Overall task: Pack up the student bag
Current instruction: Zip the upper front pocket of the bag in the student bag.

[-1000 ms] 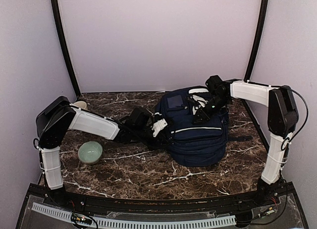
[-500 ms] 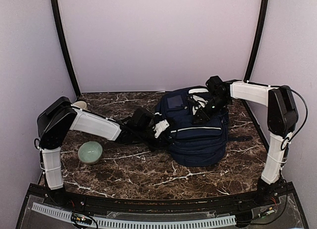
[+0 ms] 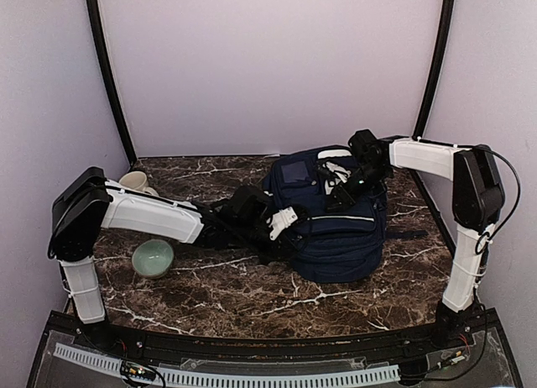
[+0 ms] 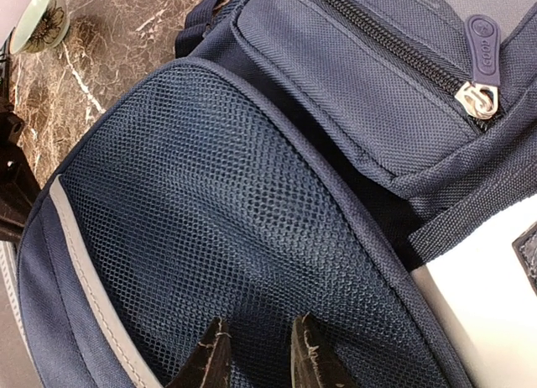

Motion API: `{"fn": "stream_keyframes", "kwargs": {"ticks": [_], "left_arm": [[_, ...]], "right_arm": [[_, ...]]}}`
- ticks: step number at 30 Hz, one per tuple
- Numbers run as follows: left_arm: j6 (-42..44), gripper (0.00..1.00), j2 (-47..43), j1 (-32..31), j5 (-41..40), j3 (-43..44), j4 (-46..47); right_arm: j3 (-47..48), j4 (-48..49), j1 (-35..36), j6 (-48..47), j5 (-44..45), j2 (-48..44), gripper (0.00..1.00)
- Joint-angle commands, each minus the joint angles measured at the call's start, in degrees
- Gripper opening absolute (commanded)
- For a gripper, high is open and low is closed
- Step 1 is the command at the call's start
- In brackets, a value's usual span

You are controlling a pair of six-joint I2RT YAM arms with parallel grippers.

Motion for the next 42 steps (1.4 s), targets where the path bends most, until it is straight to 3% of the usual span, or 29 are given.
{"fn": "stream_keyframes", "kwargs": {"ticks": [1, 9, 14, 19, 22, 26, 31, 36, 42], "left_arm": [[0.1, 0.00, -0.2, -4.1, 8.2, 5.4, -2.1], [2.7, 0.00, 11.6, -7.9, 10.5, 21.4, -7.7], [1.6, 0.00, 16.8, -9.4, 12.7, 28.2, -6.2], [-3.0, 0.00, 20.9, -10.9, 6.7, 33.2, -1.1], [-9.5, 0.00, 21.9, -11.6, 0.3, 32.8, 6.8], [-13.5, 0.11, 23.7, -12.1, -0.5, 33.6, 11.2], [-8.2, 0.24, 20.7, -12.5, 3.9, 32.3, 6.3], [-1.8, 0.28, 12.8, -12.6, 5.4, 25.9, -1.2], [5.1, 0.33, 4.0, -12.6, -2.9, 17.1, -6.3]], "right_arm": [[-2.3, -0.2, 0.2, 0.9, 4.6, 5.0, 0.26], [-2.6, -0.2, 0.2, 0.9, 4.2, 4.3, 0.26], [-2.7, -0.1, 0.2, 0.8, 3.7, 4.1, 0.26], [-2.9, -0.4, 0.7, 0.7, 2.5, 3.7, 0.26], [-3.2, -0.8, 1.8, 0.0, 1.4, 3.0, 0.26], [-1.5, -2.7, 3.1, -1.4, -0.7, 2.8, 0.26], [-0.1, -5.2, 0.2, -1.7, -3.2, 0.0, 0.27], [-1.6, -5.8, -5.2, -2.3, -3.8, -7.5, 0.30], [-10.9, -1.0, -9.7, -2.3, 6.5, -19.1, 0.37]]}}
